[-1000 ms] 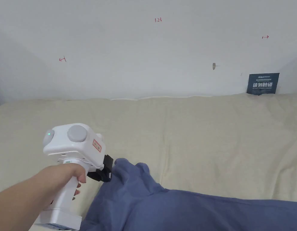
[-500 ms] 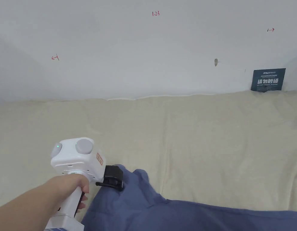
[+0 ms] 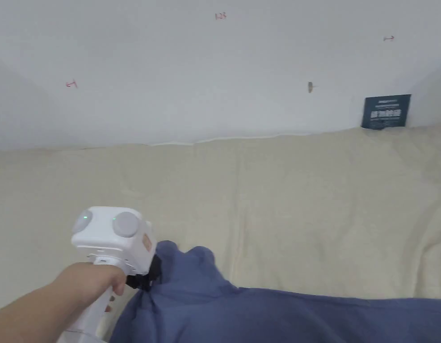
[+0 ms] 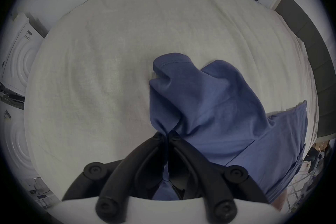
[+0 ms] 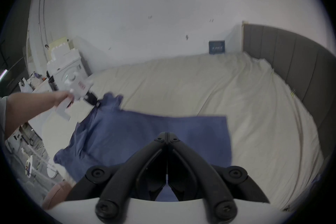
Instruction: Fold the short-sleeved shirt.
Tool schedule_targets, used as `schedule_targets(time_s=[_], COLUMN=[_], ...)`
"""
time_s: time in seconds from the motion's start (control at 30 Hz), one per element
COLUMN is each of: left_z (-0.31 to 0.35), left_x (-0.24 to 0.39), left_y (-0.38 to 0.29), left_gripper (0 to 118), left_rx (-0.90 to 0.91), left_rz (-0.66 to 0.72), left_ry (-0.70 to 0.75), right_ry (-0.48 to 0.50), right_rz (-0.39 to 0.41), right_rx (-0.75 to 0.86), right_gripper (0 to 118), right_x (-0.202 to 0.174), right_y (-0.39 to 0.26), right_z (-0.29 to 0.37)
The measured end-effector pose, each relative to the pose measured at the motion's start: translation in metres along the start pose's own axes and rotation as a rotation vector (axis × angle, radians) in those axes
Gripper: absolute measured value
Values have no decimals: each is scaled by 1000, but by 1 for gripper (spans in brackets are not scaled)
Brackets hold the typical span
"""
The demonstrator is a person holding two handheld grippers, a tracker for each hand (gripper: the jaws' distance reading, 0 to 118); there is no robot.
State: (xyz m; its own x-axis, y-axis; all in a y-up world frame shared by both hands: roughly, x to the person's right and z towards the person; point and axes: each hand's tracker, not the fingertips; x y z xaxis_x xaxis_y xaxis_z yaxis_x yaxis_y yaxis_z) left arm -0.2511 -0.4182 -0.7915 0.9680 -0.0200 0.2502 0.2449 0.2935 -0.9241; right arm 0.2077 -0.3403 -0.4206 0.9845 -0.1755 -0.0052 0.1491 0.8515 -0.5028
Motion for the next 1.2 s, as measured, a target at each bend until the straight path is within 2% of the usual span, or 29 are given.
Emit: schedule_targets(time_s=[0.1,0.17,0.27,0.3,0.37,0.4,0.43,0.47,0.5,0.63,0.7,0.73,0.8,0.87,0.93,0.97,1.0,1.03,1.13,1.2], left_z=[6,10,19,22,28,30,33,35,38,47,49,50,49,49,46,45,45,44,43,45], left_x=[-1,-1,4,4,4,4,4,4,3,2,2,3,1,-1,-4,-5,-6,-8,-10,-14], left_y=[-2,-5,-11,-12,-12,-12,-12,-13,-12,-14,-15,-15,-14,-15,-16,-17,-18,-18,-22,-26], left_gripper=[4,4,3,3,3,3,3,3,3,3,3,3,3,3,3,3,3,3,3,3], left_rx=[23,48,58,63,72,78,75,78,86,91,90,88,80,79,77,78,78,79,77,87], left_rz=[13,14,9,11,21,26,28,32,39,54,49,46,49,58,74,82,88,92,99,119], left_ry=[-6,-5,-12,-15,-40,-42,-49,-53,-65,-101,-106,-104,-111,-114,-116,-117,-122,-127,-129,-151], right_ry=[-51,-89,-88,-127,-228,-272,-302,-319,-331,-303,-303,-302,-294,-288,-290,-265,-267,-274,-255,-235], right_rz=[6,-55,-212,-228,-175,-155,-142,-146,-163,-220,-218,-207,-173,-179,-171,-191,-198,-197,-167,-201], right_rx=[-12,-173,-414,-486,-600,-640,-672,-688,-715,-734,-738,-740,-753,-774,-760,-748,-743,-732,-700,-643], right_gripper=[1,1,0,0,2,16,48,88,94,92,89,82,57,42,35,29,6,2,2,2], right_x=[21,46,86,95,105,109,112,113,115,126,125,122,121,117,119,121,117,115,108,108], right_y=[43,70,90,93,94,92,90,86,82,72,70,70,67,63,64,66,68,68,72,77], right_z=[-23,-59,-124,-144,-179,-193,-205,-213,-222,-249,-259,-260,-267,-268,-263,-261,-258,-254,-239,-226])
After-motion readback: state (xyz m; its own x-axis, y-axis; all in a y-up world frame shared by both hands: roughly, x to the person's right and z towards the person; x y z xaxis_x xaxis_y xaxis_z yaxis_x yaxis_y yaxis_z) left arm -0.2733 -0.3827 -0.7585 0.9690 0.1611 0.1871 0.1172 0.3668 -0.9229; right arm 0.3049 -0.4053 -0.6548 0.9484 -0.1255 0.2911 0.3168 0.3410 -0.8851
